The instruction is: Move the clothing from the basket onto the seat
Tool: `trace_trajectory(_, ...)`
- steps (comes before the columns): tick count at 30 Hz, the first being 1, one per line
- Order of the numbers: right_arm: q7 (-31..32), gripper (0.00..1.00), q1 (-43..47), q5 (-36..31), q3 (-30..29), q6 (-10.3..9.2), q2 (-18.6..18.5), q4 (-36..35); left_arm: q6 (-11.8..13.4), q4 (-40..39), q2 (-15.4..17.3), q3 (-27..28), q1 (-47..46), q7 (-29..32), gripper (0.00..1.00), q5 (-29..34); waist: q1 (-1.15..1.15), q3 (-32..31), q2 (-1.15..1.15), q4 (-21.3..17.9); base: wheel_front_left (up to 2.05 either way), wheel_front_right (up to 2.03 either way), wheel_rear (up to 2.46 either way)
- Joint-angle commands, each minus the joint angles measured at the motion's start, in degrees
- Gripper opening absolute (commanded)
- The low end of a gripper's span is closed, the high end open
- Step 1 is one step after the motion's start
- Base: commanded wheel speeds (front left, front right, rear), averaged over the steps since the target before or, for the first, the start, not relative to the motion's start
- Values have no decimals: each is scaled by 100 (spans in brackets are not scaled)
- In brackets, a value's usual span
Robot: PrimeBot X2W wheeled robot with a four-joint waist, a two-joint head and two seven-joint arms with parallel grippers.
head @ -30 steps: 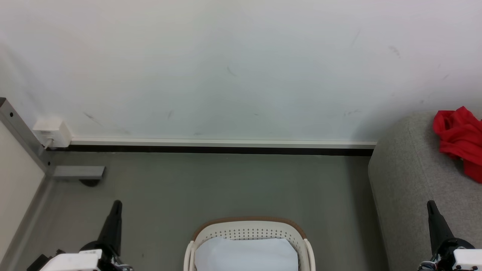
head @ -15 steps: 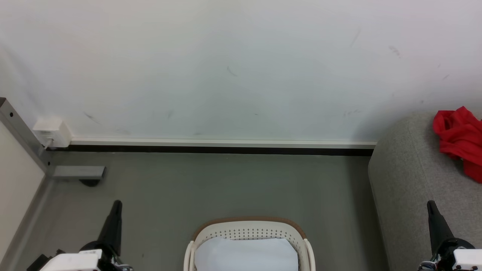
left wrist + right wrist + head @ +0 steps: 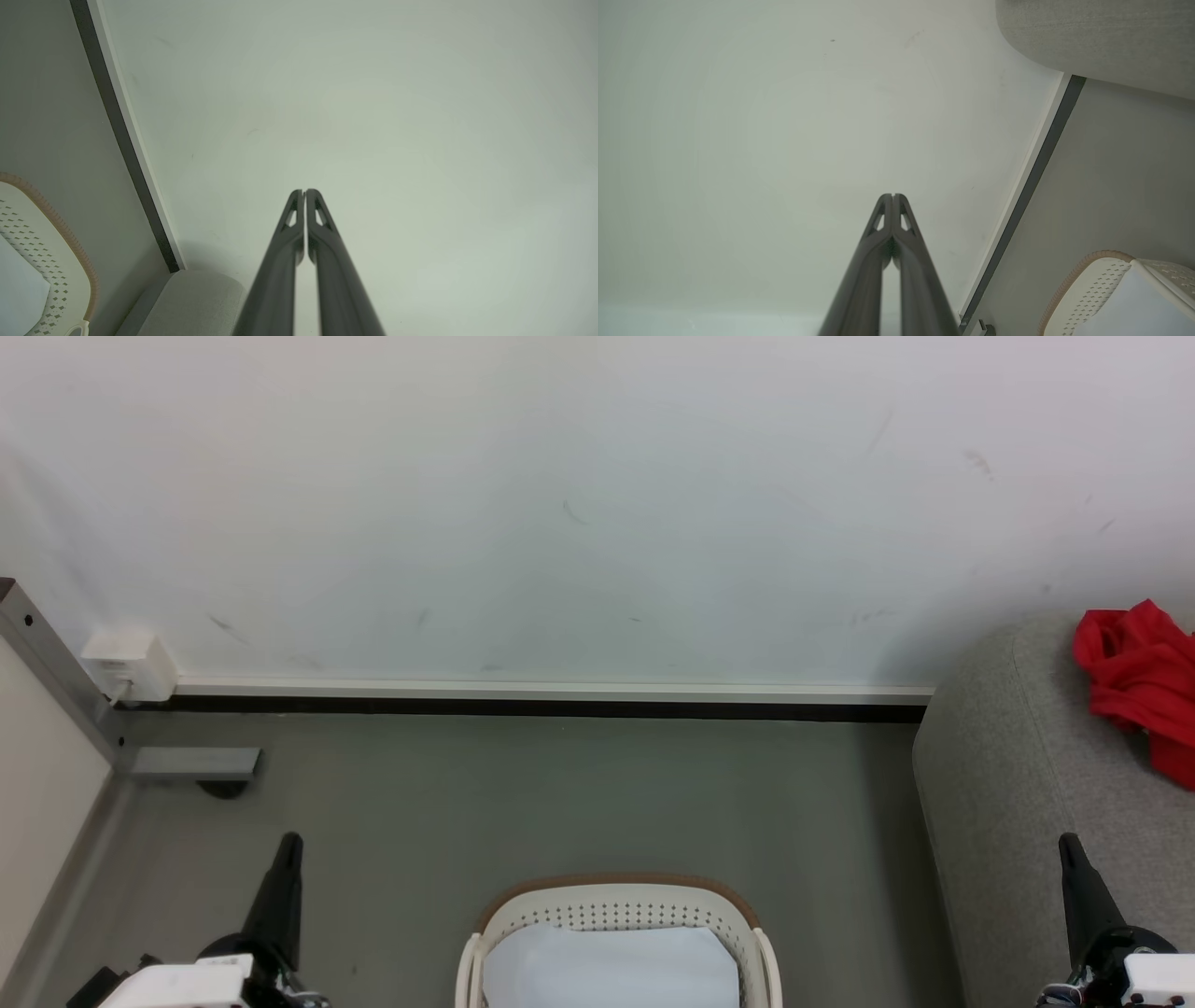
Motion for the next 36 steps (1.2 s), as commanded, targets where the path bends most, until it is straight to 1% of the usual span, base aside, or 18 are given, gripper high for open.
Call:
trace_trajectory(1,14,0,-70,13,-22,-14,-40,-35,-33,-4,14,12,-48,21,0,-81,0,0,0,0,0,0,0)
trace_trajectory(36,13,0,-71,14,-22,-14,-40,-35,-33,-4,14,11,-47,21,0,-81,0,0,0,0,0,0,0)
